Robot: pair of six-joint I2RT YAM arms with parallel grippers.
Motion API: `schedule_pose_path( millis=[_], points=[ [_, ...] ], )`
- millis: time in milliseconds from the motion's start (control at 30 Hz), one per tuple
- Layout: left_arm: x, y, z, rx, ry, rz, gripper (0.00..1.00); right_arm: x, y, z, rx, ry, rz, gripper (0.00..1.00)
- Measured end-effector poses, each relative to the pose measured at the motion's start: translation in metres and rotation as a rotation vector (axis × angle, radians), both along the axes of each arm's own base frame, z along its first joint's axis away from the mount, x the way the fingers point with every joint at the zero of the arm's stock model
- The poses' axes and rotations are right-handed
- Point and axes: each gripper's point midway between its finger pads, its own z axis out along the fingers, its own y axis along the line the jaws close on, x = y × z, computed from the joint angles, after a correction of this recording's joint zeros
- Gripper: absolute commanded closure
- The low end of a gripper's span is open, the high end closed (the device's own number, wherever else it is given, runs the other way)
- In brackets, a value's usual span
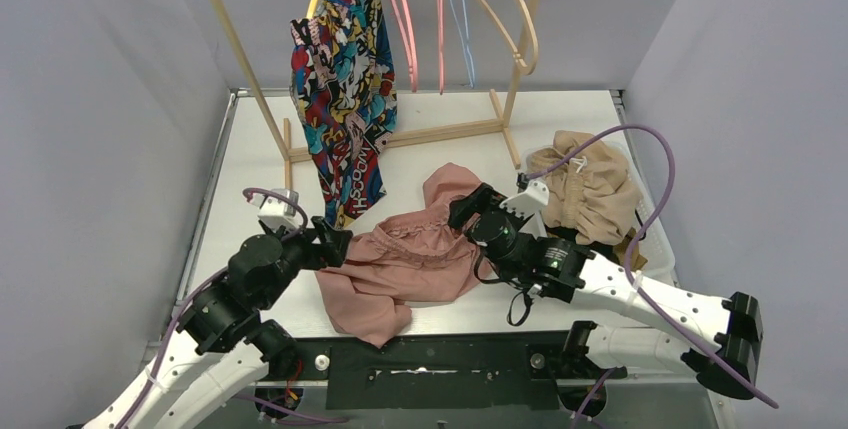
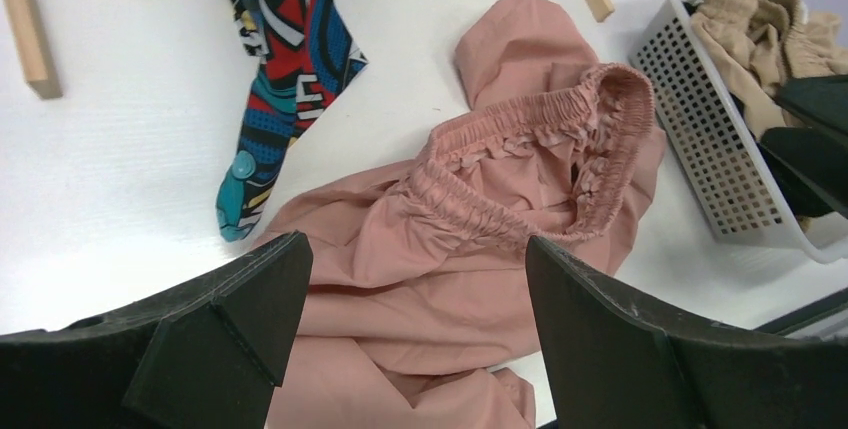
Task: Remove the shorts from the hanger
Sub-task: Pick up the shorts at the center of the board.
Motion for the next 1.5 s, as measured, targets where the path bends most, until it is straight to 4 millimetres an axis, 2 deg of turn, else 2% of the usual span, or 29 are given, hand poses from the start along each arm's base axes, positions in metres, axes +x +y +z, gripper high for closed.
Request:
schedule_pose_path(
  millis=[67, 133, 233, 367, 500, 567, 633, 767, 867, 967, 1067, 1167, 1267, 1500],
  points=[
    [0.000, 0.005, 0.001, 0.005, 0.031, 0.036, 0.21, -0.002, 0.001, 0.009, -0.004, -0.025, 0.036, 0.30],
    [0.001, 0.011, 0.012, 0.005, 0.034, 0.072, 0.19, -0.003, 0.001, 0.016, -0.013, -0.044, 0.064, 0.29],
    [0.005, 0.023, 0.047, -0.016, -0.013, 0.138, 0.18, -0.004, 0.002, 0.019, -0.048, -0.062, 0.112, 0.29],
    [0.011, 0.033, 0.101, -0.040, -0.105, 0.189, 0.15, -0.004, 0.000, 0.018, -0.106, -0.064, 0.168, 0.24],
    [0.027, 0.022, 0.136, -0.005, -0.133, 0.181, 0.14, -0.003, -0.006, 0.018, -0.130, -0.069, 0.206, 0.23],
    [0.040, 0.012, 0.143, 0.028, -0.121, 0.177, 0.14, -0.007, -0.008, 0.015, -0.138, -0.073, 0.246, 0.23],
    [0.050, 0.004, 0.140, 0.053, -0.102, 0.174, 0.14, -0.010, -0.007, 0.009, -0.147, -0.065, 0.287, 0.20],
    [0.057, -0.002, 0.110, 0.102, -0.035, 0.166, 0.14, -0.017, 0.005, -0.010, -0.169, -0.010, 0.385, 0.14],
    [0.054, 0.004, 0.094, 0.102, -0.004, 0.183, 0.14, -0.018, 0.016, -0.036, -0.201, 0.073, 0.421, 0.10],
    [0.047, 0.009, 0.088, 0.081, 0.006, 0.193, 0.14, -0.018, 0.027, -0.069, -0.230, 0.200, 0.407, 0.09],
    [0.038, 0.013, 0.082, 0.048, 0.007, 0.190, 0.14, -0.018, 0.040, -0.089, -0.216, 0.285, 0.356, 0.07],
    [0.030, 0.015, 0.072, 0.026, 0.016, 0.179, 0.14, -0.018, 0.056, -0.094, -0.169, 0.317, 0.287, 0.06],
    [0.023, 0.017, 0.062, 0.015, 0.027, 0.169, 0.14, -0.010, 0.074, -0.091, -0.078, 0.330, 0.180, 0.06],
    [0.014, 0.021, 0.052, 0.017, 0.037, 0.157, 0.14, 0.032, 0.086, -0.104, 0.031, 0.403, -0.085, 0.05]
  ],
)
